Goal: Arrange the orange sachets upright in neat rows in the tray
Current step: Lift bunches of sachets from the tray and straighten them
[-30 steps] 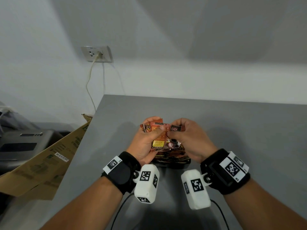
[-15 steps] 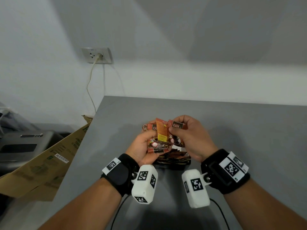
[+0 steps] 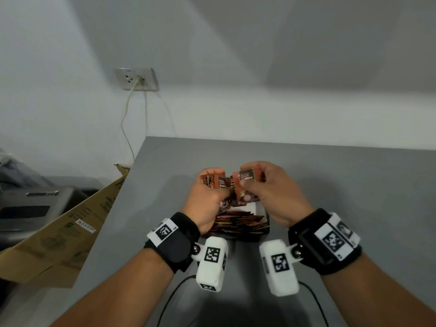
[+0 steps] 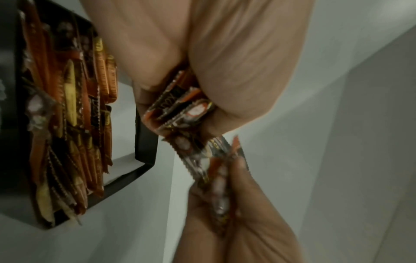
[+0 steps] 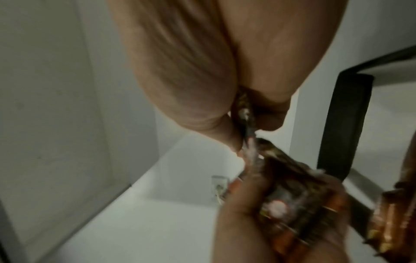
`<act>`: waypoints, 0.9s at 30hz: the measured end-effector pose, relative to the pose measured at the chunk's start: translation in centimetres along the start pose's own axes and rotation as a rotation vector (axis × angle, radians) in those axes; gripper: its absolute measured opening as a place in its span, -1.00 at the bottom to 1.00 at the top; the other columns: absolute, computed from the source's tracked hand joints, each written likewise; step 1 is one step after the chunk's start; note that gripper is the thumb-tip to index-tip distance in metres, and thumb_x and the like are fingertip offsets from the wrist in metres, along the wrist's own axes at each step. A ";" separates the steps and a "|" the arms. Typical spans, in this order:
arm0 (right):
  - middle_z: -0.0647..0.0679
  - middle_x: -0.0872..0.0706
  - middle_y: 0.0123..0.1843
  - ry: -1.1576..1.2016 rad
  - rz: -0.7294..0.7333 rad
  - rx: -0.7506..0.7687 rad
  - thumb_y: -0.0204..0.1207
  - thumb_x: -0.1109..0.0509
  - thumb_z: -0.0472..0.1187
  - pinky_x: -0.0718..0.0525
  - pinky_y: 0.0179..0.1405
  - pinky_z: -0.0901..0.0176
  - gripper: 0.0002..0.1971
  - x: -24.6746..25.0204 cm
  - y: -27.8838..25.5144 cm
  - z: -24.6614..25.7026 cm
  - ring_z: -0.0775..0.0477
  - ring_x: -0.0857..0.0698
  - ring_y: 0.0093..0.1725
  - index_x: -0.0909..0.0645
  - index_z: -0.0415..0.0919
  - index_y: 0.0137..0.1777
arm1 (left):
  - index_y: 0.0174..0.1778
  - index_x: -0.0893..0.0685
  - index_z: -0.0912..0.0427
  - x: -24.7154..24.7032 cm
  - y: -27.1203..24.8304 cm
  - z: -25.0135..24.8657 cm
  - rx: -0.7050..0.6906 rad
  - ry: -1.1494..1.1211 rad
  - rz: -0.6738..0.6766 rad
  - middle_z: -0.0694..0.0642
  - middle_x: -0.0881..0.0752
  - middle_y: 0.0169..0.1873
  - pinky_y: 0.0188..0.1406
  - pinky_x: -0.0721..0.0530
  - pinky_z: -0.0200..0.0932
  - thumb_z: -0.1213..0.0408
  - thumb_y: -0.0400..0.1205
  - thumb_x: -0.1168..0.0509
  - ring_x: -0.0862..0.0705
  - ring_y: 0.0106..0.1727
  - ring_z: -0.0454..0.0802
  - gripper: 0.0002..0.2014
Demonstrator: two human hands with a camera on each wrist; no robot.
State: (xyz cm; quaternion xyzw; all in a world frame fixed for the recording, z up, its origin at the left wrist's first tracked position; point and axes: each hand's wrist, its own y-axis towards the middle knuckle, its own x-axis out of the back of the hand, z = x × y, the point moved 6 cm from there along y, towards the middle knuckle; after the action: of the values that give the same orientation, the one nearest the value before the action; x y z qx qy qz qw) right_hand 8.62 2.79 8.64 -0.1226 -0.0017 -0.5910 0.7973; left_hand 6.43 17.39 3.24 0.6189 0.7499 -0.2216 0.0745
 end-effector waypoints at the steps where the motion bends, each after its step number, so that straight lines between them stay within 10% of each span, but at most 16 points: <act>1: -0.13 -0.84 -0.03 -0.137 -0.001 0.029 0.58 -0.45 -0.37 -0.81 0.00 0.02 -0.81 -0.5 -0.2 0.0 -0.11 -0.83 -0.10 -0.70 -0.15 0.13 | 0.20 -0.56 0.21 -0.2 0.0 -0.1 -0.007 -0.012 0.007 0.26 -0.68 -0.11 -0.21 -0.73 0.02 0.77 0.41 -0.35 -0.72 -0.17 0.11 -0.48; 6: -0.04 -0.80 -0.23 -0.001 0.025 -0.056 0.66 -0.30 -0.40 -0.66 -0.31 0.23 -0.81 -0.8 -0.3 -0.4 0.07 -0.70 -0.39 -0.67 -0.12 -0.02 | 0.26 -0.58 0.27 0.2 -0.2 0.0 0.081 -0.207 0.078 0.36 -0.69 -0.02 -0.21 -0.73 0.05 0.55 0.39 -0.32 -0.74 -0.08 0.23 -0.53; 13: -0.22 -0.77 -0.12 0.483 0.046 -0.181 0.66 -0.26 -0.46 -0.50 -0.33 0.12 -0.78 -0.3 -0.1 -0.9 -0.06 -0.65 -0.28 -0.67 -0.31 0.19 | 0.31 -0.61 0.25 0.6 -0.7 0.0 0.126 -0.296 0.150 0.36 -0.73 0.00 -0.19 -0.77 0.12 0.57 0.39 -0.32 -0.76 -0.08 0.25 -0.47; 19: -0.25 -0.83 -0.04 0.459 0.096 -0.184 0.65 -0.26 -0.48 -0.73 -0.22 0.10 -0.76 -2.0 -0.4 -1.7 -0.12 -0.81 -0.17 -0.70 -0.32 0.20 | 0.44 -0.50 0.45 -0.4 -0.9 -0.2 0.108 -0.255 0.169 0.54 -0.61 0.24 0.24 -0.66 0.39 0.59 0.48 -0.41 -0.67 0.18 0.43 -0.44; 23: -0.22 -0.82 -0.05 0.463 0.095 -0.164 0.65 -0.27 -0.47 -0.67 -0.16 0.04 -0.77 -1.8 -0.1 -1.7 -0.13 -0.76 -0.16 -0.69 -0.31 0.19 | 0.48 -0.47 0.46 -0.3 -1.1 0.0 0.136 -0.247 0.152 0.49 -0.64 0.16 -0.26 -0.77 0.05 0.45 0.54 -0.43 -0.75 -0.04 0.30 -0.43; 27: -0.13 -0.78 -0.14 0.462 -0.017 -0.142 0.66 -0.25 -0.47 -0.51 -0.35 0.14 -0.78 -0.6 0.3 -1.8 -0.04 -0.62 -0.28 -0.67 -0.24 0.13 | 0.17 -0.68 0.30 0.0 -1.0 0.2 0.219 -0.375 0.171 0.34 -0.72 -0.03 -0.35 -0.74 0.00 0.45 0.38 -0.26 -0.71 -0.12 0.19 -0.59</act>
State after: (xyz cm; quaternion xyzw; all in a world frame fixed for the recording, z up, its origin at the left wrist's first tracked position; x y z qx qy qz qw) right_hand 8.49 3.14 6.77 -0.0401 0.2211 -0.6087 0.7609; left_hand 5.39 17.20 3.30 0.6327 0.6392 -0.4056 0.1633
